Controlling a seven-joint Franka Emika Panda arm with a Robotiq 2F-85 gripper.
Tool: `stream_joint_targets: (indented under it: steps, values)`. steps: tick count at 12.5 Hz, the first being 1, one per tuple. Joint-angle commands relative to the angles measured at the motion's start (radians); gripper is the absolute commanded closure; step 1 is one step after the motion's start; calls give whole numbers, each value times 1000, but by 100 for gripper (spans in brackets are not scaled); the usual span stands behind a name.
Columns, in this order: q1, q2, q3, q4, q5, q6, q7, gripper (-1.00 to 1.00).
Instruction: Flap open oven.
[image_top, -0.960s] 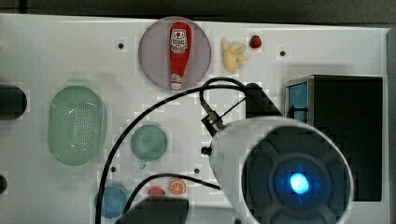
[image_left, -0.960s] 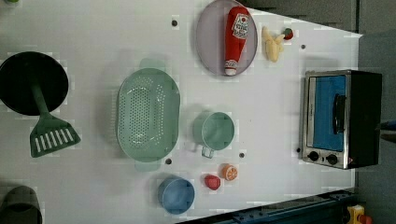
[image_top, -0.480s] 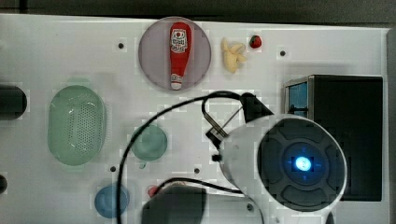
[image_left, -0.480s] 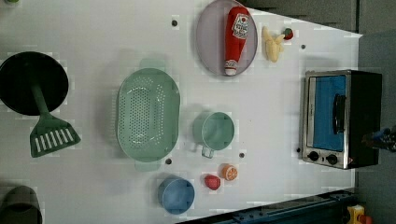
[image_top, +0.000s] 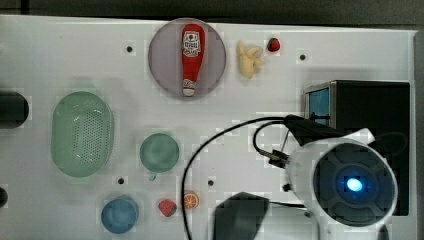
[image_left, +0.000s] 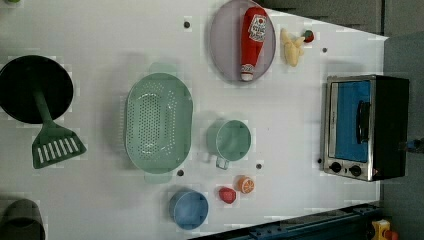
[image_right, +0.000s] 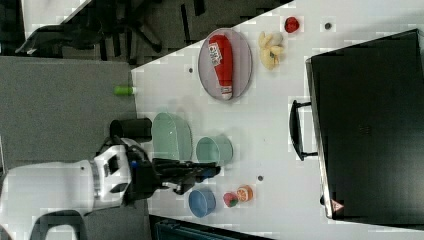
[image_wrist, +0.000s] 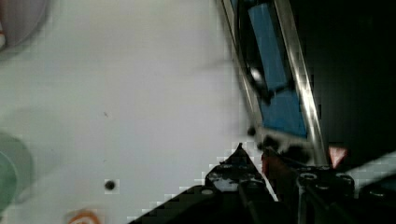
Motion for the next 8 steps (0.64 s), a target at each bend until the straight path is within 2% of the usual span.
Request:
stream_joint_targets:
  steps: [1, 4, 8]
  values:
    - [-24, 18, -81, -37, 3, 151, -282, 65]
    - [-26, 91, -153, -65, 3, 282, -345, 65]
    - [-28, 226, -187, -65, 5, 431, -395, 65]
